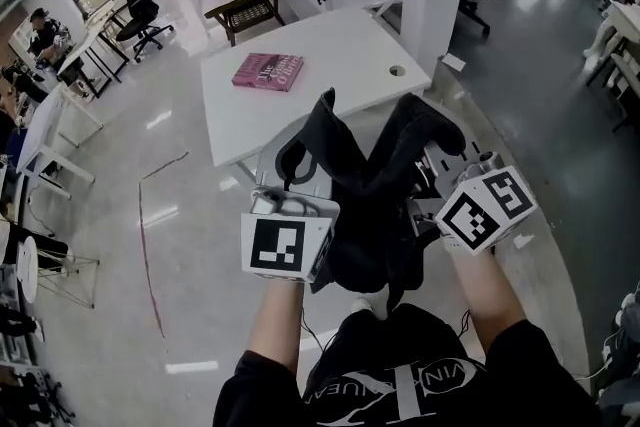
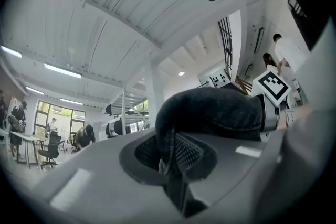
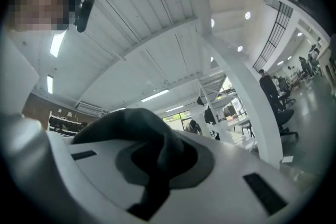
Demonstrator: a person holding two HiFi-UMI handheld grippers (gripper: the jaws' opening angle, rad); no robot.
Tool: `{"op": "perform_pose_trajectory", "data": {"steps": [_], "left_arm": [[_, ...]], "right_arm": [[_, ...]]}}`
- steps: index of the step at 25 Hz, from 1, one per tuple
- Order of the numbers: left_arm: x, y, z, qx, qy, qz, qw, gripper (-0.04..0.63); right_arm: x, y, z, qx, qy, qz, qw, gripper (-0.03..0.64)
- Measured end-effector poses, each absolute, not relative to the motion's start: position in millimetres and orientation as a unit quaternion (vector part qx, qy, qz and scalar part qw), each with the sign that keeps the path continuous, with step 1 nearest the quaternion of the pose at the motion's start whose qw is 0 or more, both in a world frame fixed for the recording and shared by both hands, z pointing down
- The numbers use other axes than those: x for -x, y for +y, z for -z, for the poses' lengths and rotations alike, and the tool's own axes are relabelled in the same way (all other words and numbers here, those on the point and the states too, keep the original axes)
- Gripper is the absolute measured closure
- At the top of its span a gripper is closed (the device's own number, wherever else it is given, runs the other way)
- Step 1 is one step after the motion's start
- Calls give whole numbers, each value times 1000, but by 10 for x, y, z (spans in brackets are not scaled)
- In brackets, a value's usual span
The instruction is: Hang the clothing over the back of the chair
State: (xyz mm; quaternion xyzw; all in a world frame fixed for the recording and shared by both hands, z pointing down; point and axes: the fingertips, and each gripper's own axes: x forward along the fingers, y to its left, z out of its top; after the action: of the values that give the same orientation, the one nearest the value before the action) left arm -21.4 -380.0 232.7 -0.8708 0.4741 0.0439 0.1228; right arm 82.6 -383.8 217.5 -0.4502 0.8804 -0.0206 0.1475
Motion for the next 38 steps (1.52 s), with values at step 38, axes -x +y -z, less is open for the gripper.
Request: {"op": "perform_pose_trajectory", "data": {"steps": [38], "left_arm": [[737,-5190,-4621,816,557,121,-95,480]], "right_arm": [[-552,-5777,-4574,411,893,124,-137,589]]}}
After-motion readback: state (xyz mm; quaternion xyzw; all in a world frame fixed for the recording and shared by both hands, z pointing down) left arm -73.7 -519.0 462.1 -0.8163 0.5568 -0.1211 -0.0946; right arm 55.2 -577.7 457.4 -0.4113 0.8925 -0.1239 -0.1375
